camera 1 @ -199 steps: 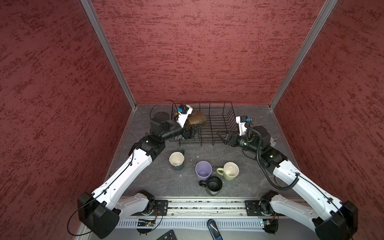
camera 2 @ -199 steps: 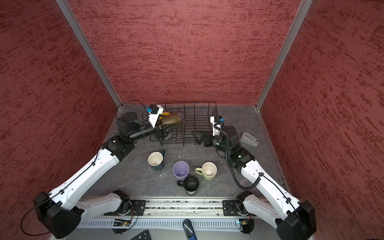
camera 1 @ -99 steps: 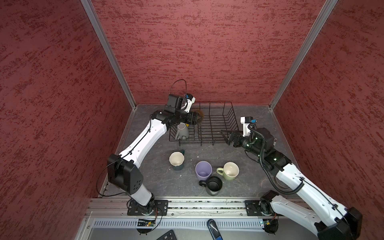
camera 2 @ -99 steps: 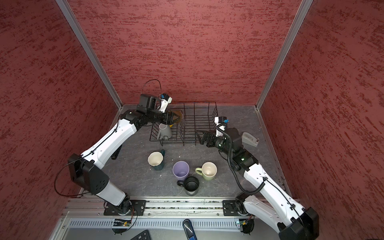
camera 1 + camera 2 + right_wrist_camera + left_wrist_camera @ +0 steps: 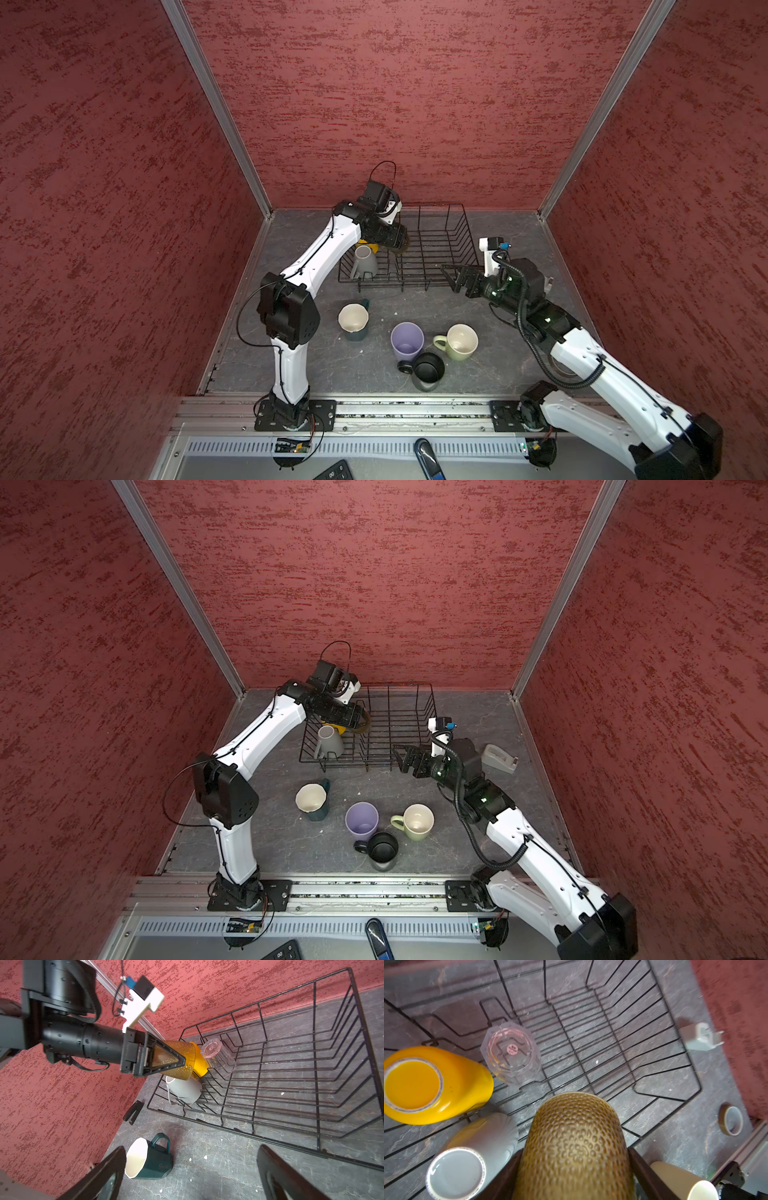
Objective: Load cups into a dish rack
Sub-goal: Place the cup upside down at the dish rack.
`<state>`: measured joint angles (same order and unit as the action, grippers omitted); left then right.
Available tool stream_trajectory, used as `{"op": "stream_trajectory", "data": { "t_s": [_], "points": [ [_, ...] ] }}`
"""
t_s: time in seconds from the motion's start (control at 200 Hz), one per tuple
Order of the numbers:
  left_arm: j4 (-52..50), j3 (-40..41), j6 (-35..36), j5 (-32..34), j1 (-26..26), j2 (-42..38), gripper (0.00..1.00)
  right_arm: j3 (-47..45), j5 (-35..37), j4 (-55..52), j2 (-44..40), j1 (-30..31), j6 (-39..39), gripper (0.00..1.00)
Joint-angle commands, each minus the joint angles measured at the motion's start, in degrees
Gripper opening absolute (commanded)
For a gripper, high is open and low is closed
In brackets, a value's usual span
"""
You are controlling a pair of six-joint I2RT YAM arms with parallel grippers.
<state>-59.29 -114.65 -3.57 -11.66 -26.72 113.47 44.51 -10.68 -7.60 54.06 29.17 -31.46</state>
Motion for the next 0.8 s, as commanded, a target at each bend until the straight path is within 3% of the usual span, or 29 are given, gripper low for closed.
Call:
{"op": "stream_trajectory", "data": {
  "t_s": [0.0, 0.561, 0.796],
  "points": [
    [-4.9, -3.6, 1.1, 3.0, -0.3, 2.9, 0.00, -1.1, 0.3, -0.1, -1.3, -0.3, 0.1, 0.99],
    [-11.4, -15.0, 2.8, 8.1, -0.5, 16.8, 0.00, -3.5, -0.7, 1.4, -1.2, -0.4, -1.5, 0.99],
    [-11.4, -16.4, 2.4, 8.0, -0.5, 19.5, 0.10, -3.7, -1.0, 1.8, -0.6, -0.4, -1.7, 0.99]
  ]
}}
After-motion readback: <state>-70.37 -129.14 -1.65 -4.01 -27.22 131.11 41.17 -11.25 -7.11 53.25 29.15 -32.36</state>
